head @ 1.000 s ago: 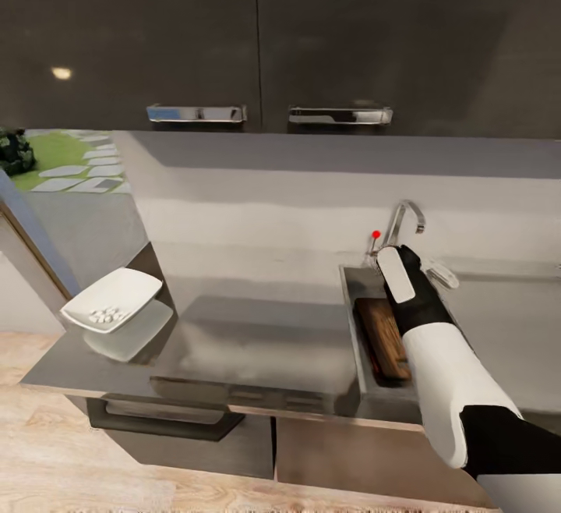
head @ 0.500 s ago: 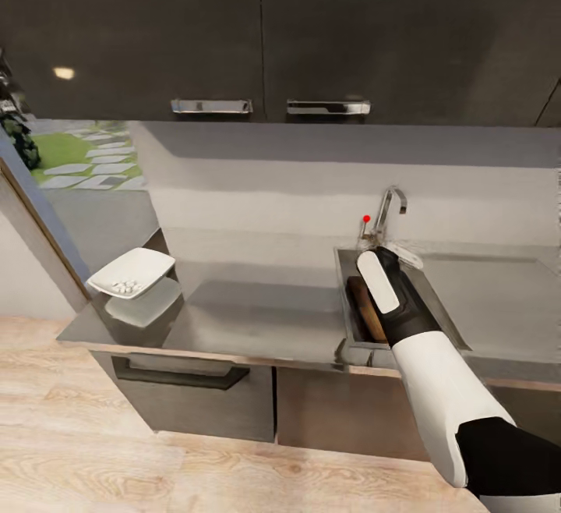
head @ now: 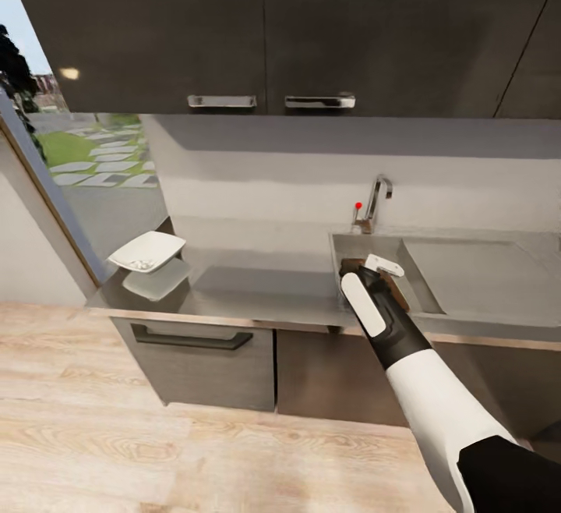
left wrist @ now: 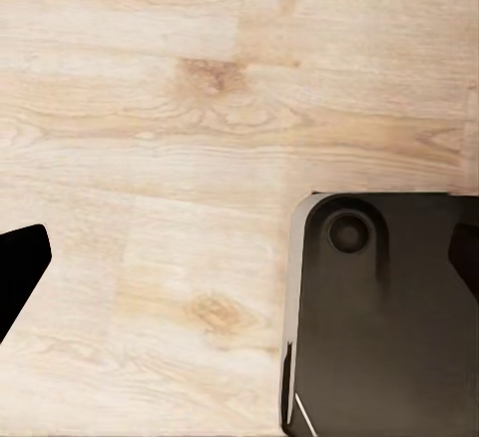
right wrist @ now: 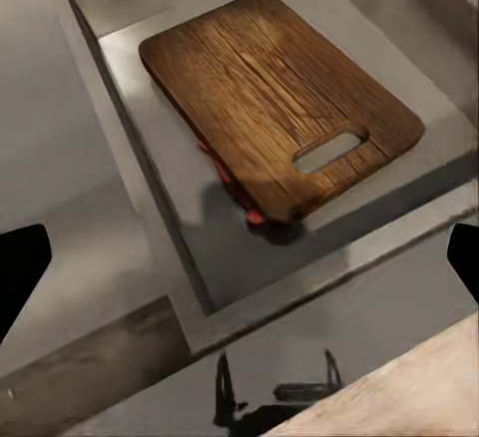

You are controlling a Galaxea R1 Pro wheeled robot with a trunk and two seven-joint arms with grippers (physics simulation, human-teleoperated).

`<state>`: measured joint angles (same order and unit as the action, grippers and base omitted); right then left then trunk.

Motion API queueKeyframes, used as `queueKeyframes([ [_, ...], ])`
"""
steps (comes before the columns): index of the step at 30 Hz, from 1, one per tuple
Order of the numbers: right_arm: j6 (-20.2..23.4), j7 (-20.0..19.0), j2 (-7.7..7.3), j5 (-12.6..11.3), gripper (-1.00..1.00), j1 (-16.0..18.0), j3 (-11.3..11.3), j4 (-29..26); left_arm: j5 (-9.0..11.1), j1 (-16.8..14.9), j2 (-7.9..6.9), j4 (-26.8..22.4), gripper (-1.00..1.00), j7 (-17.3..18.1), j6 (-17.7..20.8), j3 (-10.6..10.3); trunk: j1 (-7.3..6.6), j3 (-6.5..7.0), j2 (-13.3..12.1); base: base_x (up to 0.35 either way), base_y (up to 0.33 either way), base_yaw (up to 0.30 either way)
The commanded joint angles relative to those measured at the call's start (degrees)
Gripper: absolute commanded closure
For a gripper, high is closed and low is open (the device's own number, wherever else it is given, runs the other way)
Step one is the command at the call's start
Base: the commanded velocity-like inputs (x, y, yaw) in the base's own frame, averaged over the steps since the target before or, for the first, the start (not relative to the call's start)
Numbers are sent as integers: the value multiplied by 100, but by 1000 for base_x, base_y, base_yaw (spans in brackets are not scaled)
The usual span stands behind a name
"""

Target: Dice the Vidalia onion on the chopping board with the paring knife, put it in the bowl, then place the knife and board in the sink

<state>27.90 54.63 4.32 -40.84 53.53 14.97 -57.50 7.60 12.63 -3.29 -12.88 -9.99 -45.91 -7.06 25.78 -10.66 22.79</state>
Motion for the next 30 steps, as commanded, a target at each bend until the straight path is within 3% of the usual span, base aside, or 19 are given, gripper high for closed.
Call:
queueKeyframes([
  [1,-17,38,-1,-24,-100,-12,60,-6,57,3,-5,-13,-100,-12,-6,-50,1,-11,13,-333,0,0],
  [9,-304,30,-17,-25,-100,-138,476,-6,57,3,-5,-13,-100,-12,-6,-50,1,-11,13,-333,0,0],
  [11,-376,-164,-35,-24,-100,-269,630,6,57,3,-5,-13,-100,-12,-6,-50,1,-11,13,-333,0,0],
  [16,-427,-390,-53,-18,-100,-425,674,48,57,3,-5,-13,-100,-12,-6,-50,1,-11,13,-333,0,0],
  [21,-749,-606,-63,-5,-100,-625,719,140,57,3,-5,-13,-100,-12,-6,-50,1,-11,13,-332,0,0],
  [25,-935,-873,-106,-3,-100,-797,939,414,57,3,-5,-13,-100,-11,-6,-50,1,-11,13,-205,0,0],
  [27,-1548,-1868,-183,7,-100,-1030,1283,1454,57,3,-5,-18,-100,-10,-6,-50,1,-11,13,-26,0,0],
  [30,-2499,-3133,-169,10,-100,-1087,1598,3107,57,3,-5,-16,-100,-7,-6,-50,1,-11,13,-8,0,0],
])
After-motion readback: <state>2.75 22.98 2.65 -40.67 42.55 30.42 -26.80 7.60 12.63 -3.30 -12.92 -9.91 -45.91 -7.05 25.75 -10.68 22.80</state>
